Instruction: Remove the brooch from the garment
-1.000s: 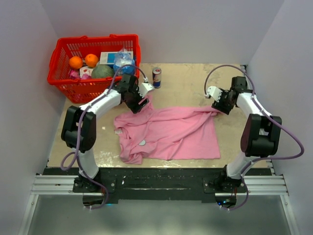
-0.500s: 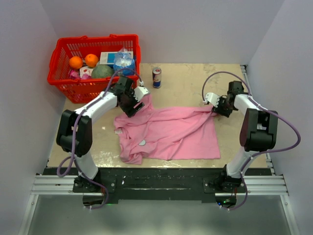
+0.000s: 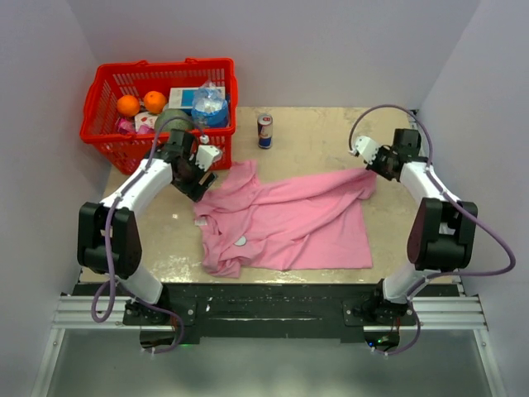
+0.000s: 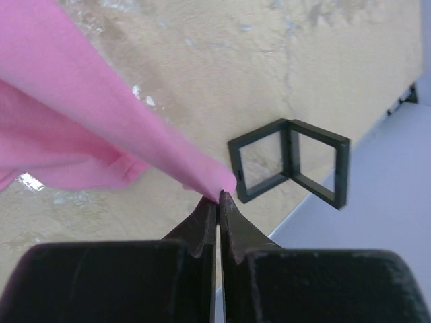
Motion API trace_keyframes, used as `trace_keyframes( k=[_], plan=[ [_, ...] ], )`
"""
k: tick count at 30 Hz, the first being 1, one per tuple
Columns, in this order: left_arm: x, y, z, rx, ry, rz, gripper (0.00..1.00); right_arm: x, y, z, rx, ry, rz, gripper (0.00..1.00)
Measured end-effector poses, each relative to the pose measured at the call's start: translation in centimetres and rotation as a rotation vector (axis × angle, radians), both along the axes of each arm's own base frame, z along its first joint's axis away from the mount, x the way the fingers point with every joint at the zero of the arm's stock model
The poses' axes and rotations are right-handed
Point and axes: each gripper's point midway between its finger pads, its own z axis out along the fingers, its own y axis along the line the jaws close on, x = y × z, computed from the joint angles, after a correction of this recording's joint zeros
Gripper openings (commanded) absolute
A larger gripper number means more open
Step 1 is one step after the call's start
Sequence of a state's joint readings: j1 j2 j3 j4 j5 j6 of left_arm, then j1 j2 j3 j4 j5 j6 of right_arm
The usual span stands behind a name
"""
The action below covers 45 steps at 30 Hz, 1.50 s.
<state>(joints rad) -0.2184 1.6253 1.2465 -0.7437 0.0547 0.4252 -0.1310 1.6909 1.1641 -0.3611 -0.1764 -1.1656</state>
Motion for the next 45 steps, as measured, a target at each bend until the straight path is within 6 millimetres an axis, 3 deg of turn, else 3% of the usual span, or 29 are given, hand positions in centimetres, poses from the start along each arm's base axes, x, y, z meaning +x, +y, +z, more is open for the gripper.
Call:
trace_keyframes(
  k=[3, 5, 9, 14, 17, 20, 21, 26, 29, 31, 33, 35, 36, 38, 39, 42, 45],
  plan=[
    [-0.9, 1.2, -1.3, -0.008, 0.041, 0.064, 0.80, 0.2, 0.0, 2.2, 0.008, -0.066, -0.017, 0.00],
    [-1.8, 1.5, -2.3, -0.014, 0.079, 0.092, 0.72, 0.3, 0.1, 3.0, 0.015, -0.089, -0.026, 0.00],
    [-1.9, 0.8, -3.7, -0.052, 0.133, 0.113, 0.56, 0.2, 0.2, 3.1, 0.030, -0.091, -0.039, 0.00],
    [-1.5, -0.7, -4.1, -0.134, 0.180, 0.098, 0.49, -0.4, 0.3, 3.6, 0.040, -0.096, -0.051, 0.00],
    [-2.0, -1.8, -4.0, -0.200, 0.208, 0.091, 0.39, -0.7, 0.4, 4.7, 0.046, -0.119, -0.056, 0.00],
    [-2.2, -2.5, -3.9, -0.238, 0.222, 0.085, 0.19, -1.0, 0.5, 5.8, 0.051, -0.145, -0.061, 0.00],
    [-2.2, -2.6, -3.9, -0.248, 0.225, 0.083, 0.01, -1.1, 0.5, 6.1, 0.054, -0.151, -0.065, 0.00],
    [-2.5, -3.2, -3.5, -0.283, 0.244, 0.069, 0.00, -1.6, 0.6, 7.7, 0.074, -0.188, -0.094, 0.00],
    [-2.2, -3.3, -2.0, -0.283, 0.244, 0.052, 0.00, -1.9, 0.4, 9.6, 0.094, -0.229, -0.139, 0.00],
    [-1.5, -3.3, 0.1, -0.275, 0.219, 0.028, 0.00, -2.0, 0.1, 11.6, 0.108, -0.269, -0.178, 0.00],
    [0.4, -3.4, 3.2, -0.276, 0.124, -0.004, 0.00, -1.8, -0.2, 15.4, 0.125, -0.344, -0.215, 0.00],
    [2.6, -3.3, 8.0, -0.278, -0.042, -0.042, 0.00, -2.1, -0.5, 21.0, 0.140, -0.467, -0.244, 0.00],
    [3.5, -3.3, 11.8, -0.279, -0.167, -0.071, 0.00, -2.4, -0.6, 23.3, 0.144, -0.519, -0.252, 0.00],
    [3.5, -3.1, 18.2, -0.281, -0.360, -0.113, 0.00, -3.6, -0.7, 28.5, 0.152, -0.635, -0.265, 0.00],
    [2.7, -2.9, 22.3, -0.283, -0.481, -0.139, 0.00, -4.9, -0.7, 31.8, 0.157, -0.708, -0.272, 0.00],
    [-0.9, -2.4, 30.7, -0.294, -0.724, -0.189, 0.00, -8.9, -0.5, 38.6, 0.180, -0.870, -0.297, 0.00],
    [-5.0, -2.0, 36.2, -0.305, -0.893, -0.225, 0.00, -14.0, -0.4, 43.4, 0.207, -1.004, -0.333, 0.00]
  ],
)
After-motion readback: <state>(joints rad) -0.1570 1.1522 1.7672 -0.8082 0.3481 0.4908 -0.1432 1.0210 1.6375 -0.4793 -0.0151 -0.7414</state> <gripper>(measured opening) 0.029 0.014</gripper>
